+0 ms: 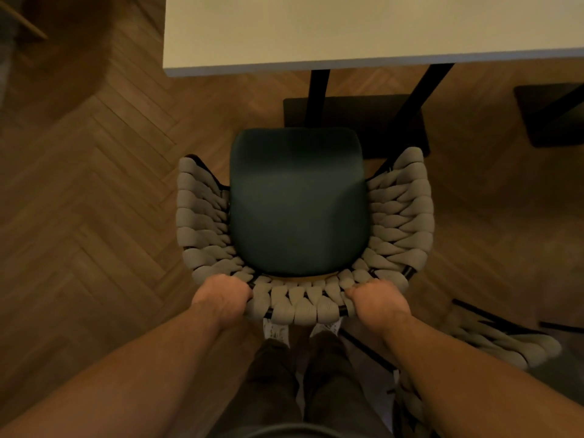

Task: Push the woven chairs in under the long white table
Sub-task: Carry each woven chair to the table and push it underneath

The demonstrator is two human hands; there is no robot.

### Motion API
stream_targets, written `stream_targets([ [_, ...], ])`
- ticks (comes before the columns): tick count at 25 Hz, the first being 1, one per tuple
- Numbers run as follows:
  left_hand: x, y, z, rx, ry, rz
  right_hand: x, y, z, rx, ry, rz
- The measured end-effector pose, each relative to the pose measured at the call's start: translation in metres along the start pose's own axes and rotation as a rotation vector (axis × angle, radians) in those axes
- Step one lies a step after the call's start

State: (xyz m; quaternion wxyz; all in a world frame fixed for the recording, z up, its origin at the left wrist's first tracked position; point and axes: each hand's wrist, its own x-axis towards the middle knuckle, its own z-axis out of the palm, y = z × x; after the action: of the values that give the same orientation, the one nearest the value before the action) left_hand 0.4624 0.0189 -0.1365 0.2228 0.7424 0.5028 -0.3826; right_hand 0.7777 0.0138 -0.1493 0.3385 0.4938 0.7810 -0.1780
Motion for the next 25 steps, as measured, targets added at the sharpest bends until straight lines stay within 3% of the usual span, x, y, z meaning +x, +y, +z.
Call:
stream_targets([
  [8, 0.015, 0.001, -0.035, 0.023, 0.040, -0.078, 0.035, 0.032, -0.022, -0.019, 0.025, -0.033],
  [19, 0.020, -0.010, -0.048, 0.013, -0.062, -0.042, 0.037, 0.035, -0.030, 0.069, 0.001, -0.114],
  [25, 0.028, 0.036, -0.049, -0.246, -0.120, 0.062, 0.029, 0.082, -0.050, 0.311, -0.143, -0.113],
])
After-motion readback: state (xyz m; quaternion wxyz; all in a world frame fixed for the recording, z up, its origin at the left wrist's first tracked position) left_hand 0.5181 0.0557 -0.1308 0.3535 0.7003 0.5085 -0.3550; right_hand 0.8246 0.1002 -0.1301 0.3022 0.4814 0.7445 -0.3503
